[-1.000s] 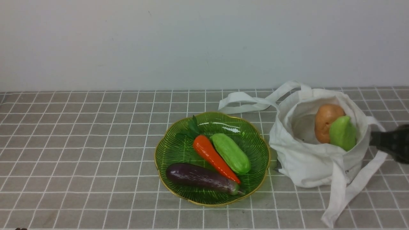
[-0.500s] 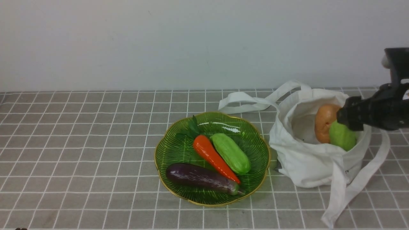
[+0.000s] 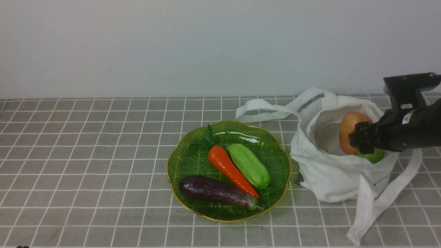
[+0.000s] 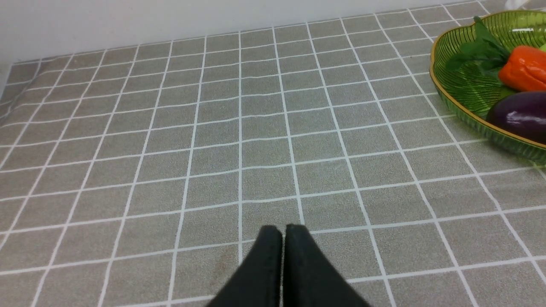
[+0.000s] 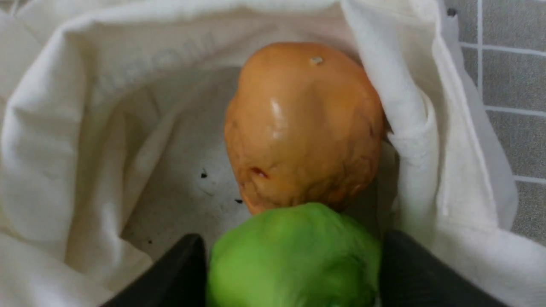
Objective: Take vegetables from bag on grey coffee tablecloth place on plate.
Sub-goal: 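Reach into the cloth bag and grasp the green vegetable inside with the right gripper, then take the green vegetable out of the bag and place it on the plate with the right gripper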
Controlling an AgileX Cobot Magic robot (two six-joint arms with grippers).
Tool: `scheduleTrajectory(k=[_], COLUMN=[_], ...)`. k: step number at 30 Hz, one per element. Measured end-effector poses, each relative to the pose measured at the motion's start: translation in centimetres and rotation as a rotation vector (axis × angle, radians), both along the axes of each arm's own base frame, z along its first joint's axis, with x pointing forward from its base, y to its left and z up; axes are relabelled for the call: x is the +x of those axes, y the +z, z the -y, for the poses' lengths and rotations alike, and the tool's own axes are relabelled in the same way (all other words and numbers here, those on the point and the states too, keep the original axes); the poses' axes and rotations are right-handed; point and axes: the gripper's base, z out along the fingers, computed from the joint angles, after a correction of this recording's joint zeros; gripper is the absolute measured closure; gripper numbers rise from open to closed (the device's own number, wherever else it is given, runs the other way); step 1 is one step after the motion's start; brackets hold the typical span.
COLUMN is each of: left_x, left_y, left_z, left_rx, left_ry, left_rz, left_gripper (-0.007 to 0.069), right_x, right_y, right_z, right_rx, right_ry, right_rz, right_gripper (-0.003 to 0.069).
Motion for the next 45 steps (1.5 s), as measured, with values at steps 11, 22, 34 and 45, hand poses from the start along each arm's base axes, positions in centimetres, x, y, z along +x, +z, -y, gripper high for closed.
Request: scheduleTrajectory(k=[11, 22, 34, 45], left_x=[0.0, 0.0, 0.0, 0.0], left_y=[0.0, 0.0, 0.0, 0.0], left_z=[0.0, 0.0, 0.0, 0.0], left_rx=[0.000, 0.000, 0.000, 0.000], left_ry=[0.000, 0.000, 0.000, 0.000], left_rz=[0.000, 0.000, 0.000, 0.000], left_gripper=[0.0632, 0.0632, 0.0632, 0.0632], right_x=[-2.3, -6.7, -6.1, -3.2], right_y=[5.4, 14.4, 9.7, 2.6], right_z=[0.2, -1.4, -16.7, -21.6], right_rx=[0.010, 0.123, 0.219, 0.243], right_ry=[-0.001, 0.048, 0.465, 0.446], right_rz=[0.095, 0.281, 0.071, 0.139], right_gripper=[0.0267, 0.0267, 0.0267, 0.0249])
